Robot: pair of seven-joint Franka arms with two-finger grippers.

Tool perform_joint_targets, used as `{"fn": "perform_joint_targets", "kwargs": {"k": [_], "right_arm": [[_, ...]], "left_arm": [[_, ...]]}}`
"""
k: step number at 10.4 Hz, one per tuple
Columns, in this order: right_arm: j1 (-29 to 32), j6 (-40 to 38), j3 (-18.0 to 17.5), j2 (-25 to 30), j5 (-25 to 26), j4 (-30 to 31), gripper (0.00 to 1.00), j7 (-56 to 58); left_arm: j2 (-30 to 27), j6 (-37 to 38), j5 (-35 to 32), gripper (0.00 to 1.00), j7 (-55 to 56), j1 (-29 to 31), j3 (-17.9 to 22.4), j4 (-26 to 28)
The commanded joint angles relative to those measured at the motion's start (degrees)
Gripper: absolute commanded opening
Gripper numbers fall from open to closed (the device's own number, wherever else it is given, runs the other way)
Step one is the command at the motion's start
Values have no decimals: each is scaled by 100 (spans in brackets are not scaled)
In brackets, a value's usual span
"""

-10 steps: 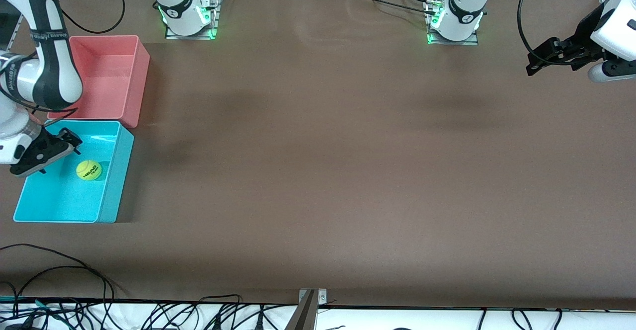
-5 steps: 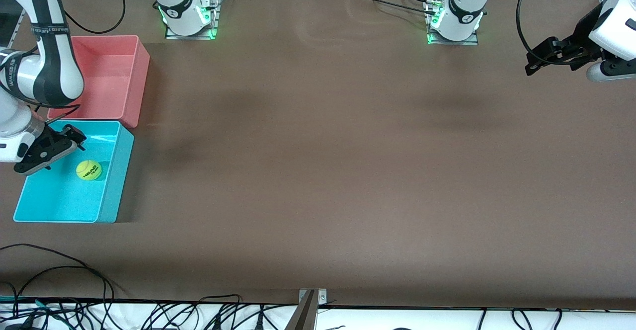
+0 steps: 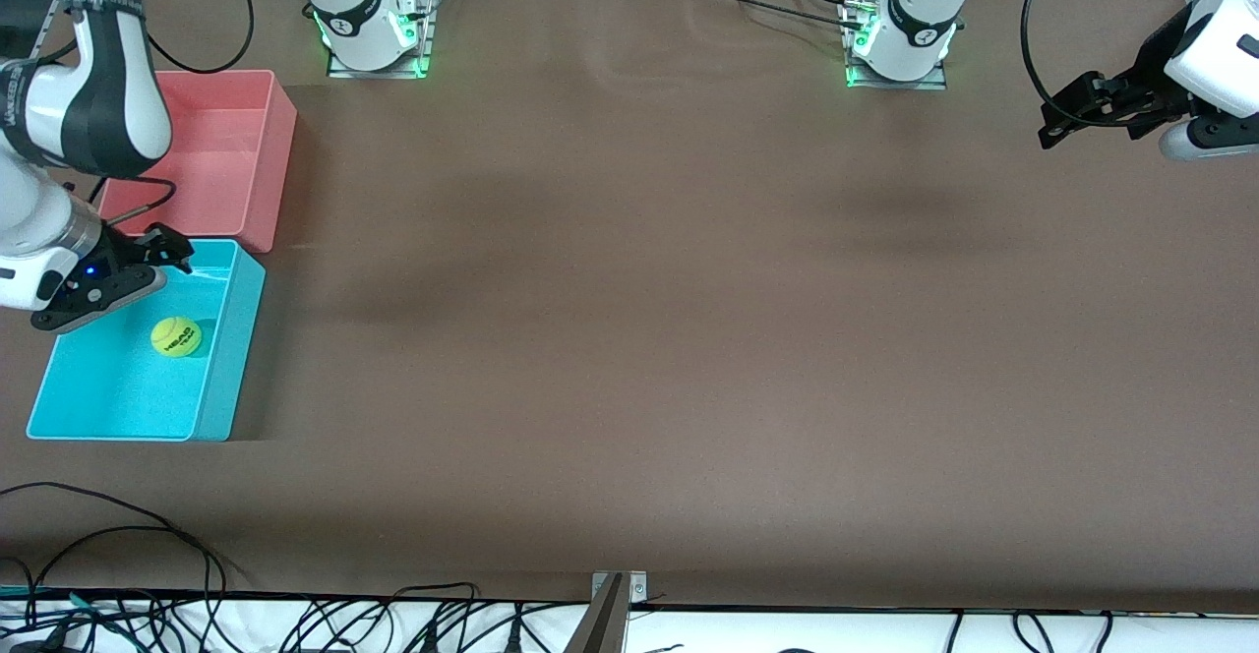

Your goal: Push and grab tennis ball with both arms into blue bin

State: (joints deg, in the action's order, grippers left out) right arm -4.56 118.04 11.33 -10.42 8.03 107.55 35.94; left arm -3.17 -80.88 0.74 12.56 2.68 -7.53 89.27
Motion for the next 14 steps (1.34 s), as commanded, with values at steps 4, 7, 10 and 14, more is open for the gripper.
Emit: {"fn": "perform_joint_targets", "kwargs": {"k": [4,7,10,14], "right_arm": [[-133,-1615,-351,206,-319,-997,100,-1658],[-168,-1810,-351,443,-434,-1122,100,-2002],[-89,-2303,-359,400,-626,-1639,100,-2363],[412,-2435,-877,417,-619,-1763,100,-2785]], "left_arm": [[88,46,-136,100,45,-40,-20,-191],[158,37,-110,100,45,-57,-20,-200],[246,37,-118,100,45,-66,-20,-349],[255,28,-371,100,36,-83,-29,-349]]}}
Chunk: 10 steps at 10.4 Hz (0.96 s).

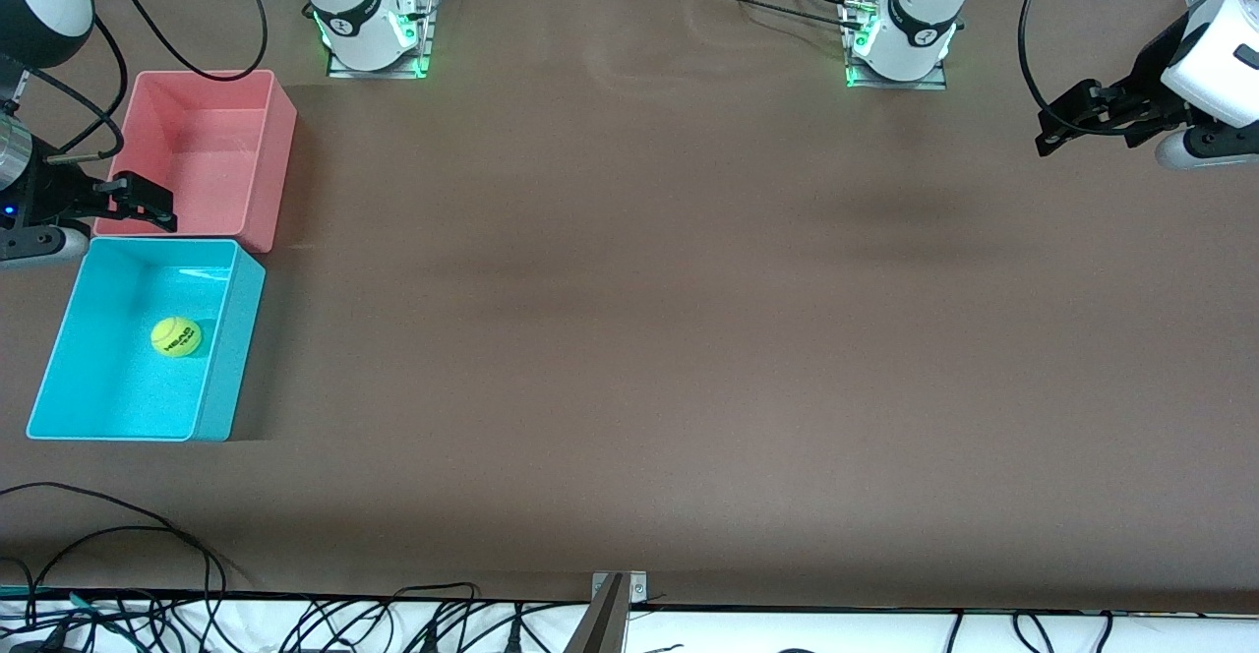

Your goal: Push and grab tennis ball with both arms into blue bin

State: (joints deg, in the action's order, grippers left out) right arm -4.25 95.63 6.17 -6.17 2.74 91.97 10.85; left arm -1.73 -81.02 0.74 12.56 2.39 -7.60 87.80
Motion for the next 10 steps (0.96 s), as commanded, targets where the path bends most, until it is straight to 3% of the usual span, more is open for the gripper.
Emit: {"fn": "perform_joint_targets", "kwargs": {"k": [1,2,4,7,10], "right_arm": [[416,-298,-371,-7,-107,-276,100,-285],[494,-386,-415,-7,-107,-372,100,-285],[845,-509,-861,27,-98,-373,100,-581],[855,-869,-1090,28,-63,-680,100,-724],[926,-467,-1382,37,-89,-672,100,-742]], "left_arm": [[155,42,-504,100,36,-81,-39,-202],[190,42,-461,100,36,-90,-40,-202],[234,34,-443,100,36,-90,-40,-210],[243,-10,-470,100,45,-81,-48,-210],[226,-2,-496,100,18,-81,-101,-280]]}}
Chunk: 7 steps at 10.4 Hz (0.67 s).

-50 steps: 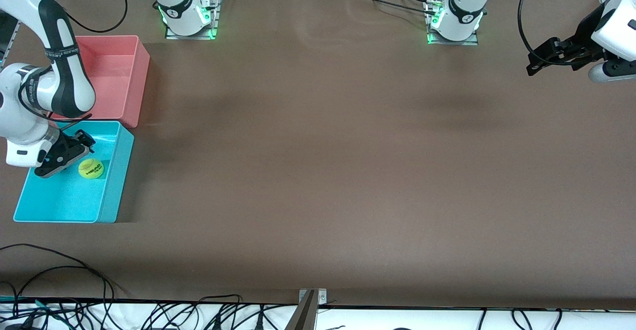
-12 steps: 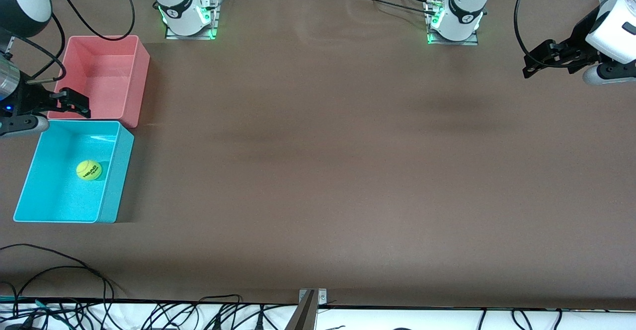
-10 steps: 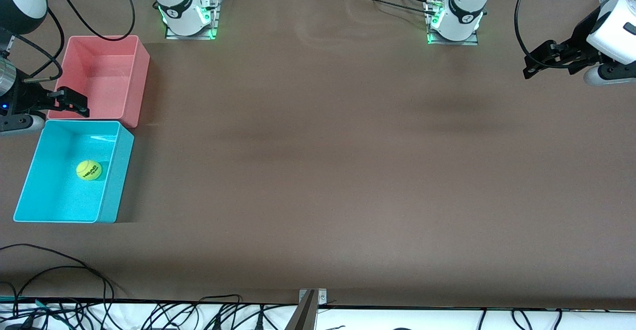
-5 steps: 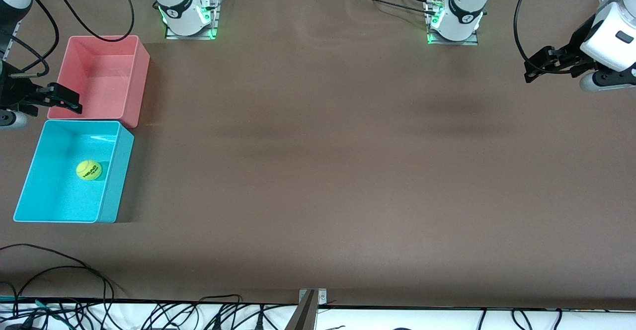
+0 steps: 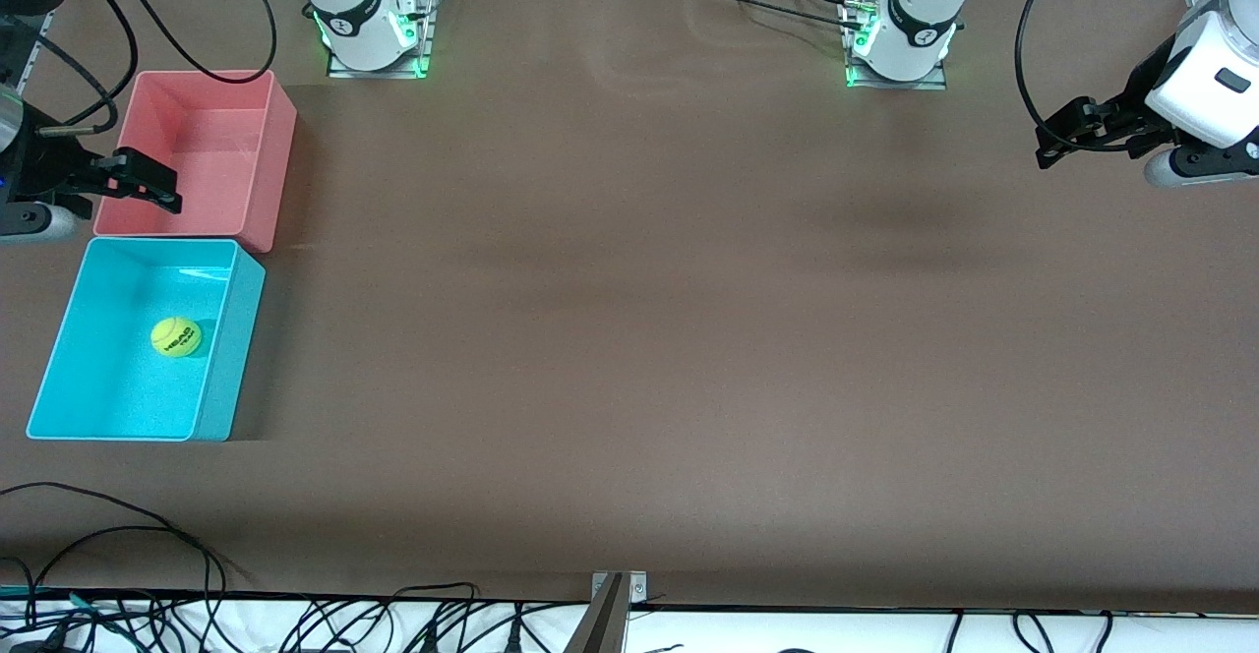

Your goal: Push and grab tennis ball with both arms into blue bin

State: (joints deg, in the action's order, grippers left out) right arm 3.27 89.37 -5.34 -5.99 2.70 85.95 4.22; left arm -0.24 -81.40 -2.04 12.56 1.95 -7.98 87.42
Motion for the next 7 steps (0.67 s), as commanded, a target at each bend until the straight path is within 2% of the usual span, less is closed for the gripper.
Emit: {"fn": "perform_joint_targets", "kwargs": {"k": [1,7], "right_arm": [[182,377,-222,19,-103,-53,100,-184],[341,520,-152,1,-59,-26,100,-211]], "left_arm": [[85,36,-235,100,10,-19,-54,-269],[94,63,-174,100,45,-19,-45,-366]]}}
